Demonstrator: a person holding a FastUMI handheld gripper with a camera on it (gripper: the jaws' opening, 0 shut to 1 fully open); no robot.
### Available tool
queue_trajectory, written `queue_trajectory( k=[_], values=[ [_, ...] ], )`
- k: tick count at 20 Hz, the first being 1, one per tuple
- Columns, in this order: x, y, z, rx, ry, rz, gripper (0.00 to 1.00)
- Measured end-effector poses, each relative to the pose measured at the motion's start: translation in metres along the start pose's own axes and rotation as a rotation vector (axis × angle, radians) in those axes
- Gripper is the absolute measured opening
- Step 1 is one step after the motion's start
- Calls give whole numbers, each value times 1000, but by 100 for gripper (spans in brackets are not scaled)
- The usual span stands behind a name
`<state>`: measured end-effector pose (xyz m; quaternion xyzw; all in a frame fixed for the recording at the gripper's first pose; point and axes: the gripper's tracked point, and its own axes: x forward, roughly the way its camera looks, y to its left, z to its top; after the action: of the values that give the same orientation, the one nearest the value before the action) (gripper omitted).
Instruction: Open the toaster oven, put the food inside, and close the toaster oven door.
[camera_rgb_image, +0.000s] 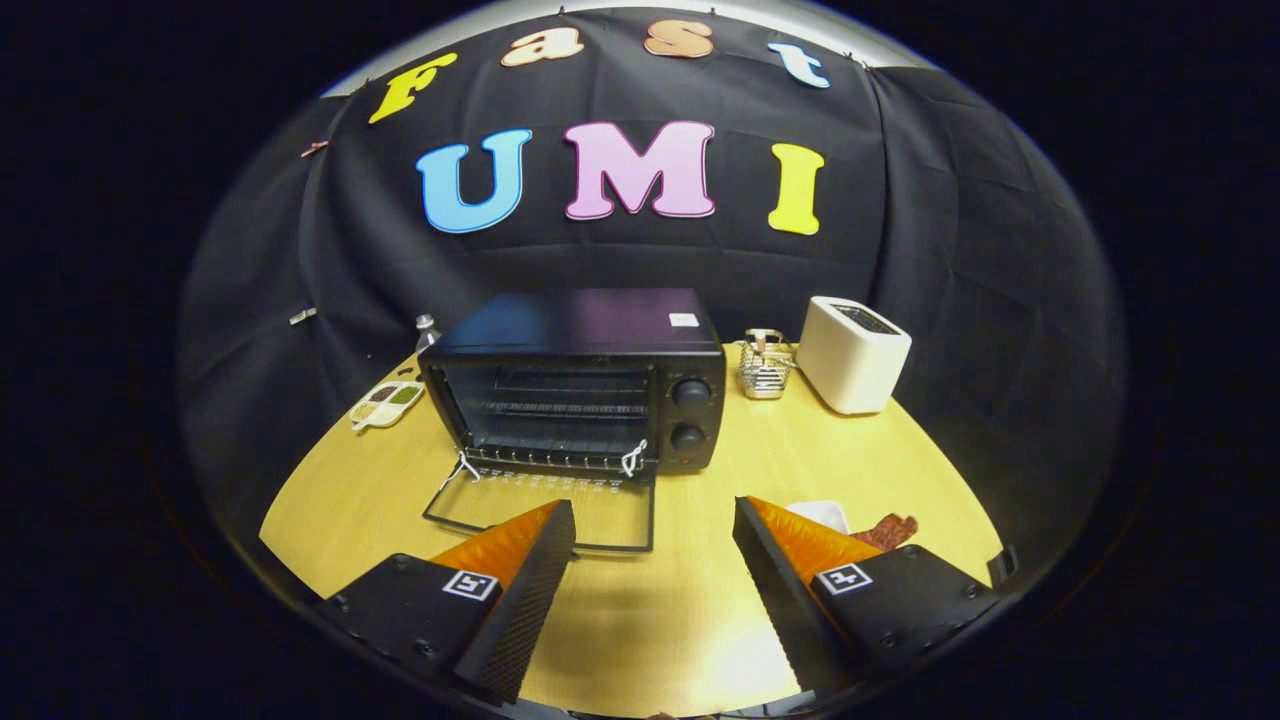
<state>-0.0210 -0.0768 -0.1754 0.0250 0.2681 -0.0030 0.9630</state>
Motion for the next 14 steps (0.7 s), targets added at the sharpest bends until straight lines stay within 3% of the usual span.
queue_trajectory(
  k=[8, 14],
  values=[
    [0, -74, 26, -74, 10, 94, 97],
    [14, -148, 7, -32, 94, 112, 97]
  ],
)
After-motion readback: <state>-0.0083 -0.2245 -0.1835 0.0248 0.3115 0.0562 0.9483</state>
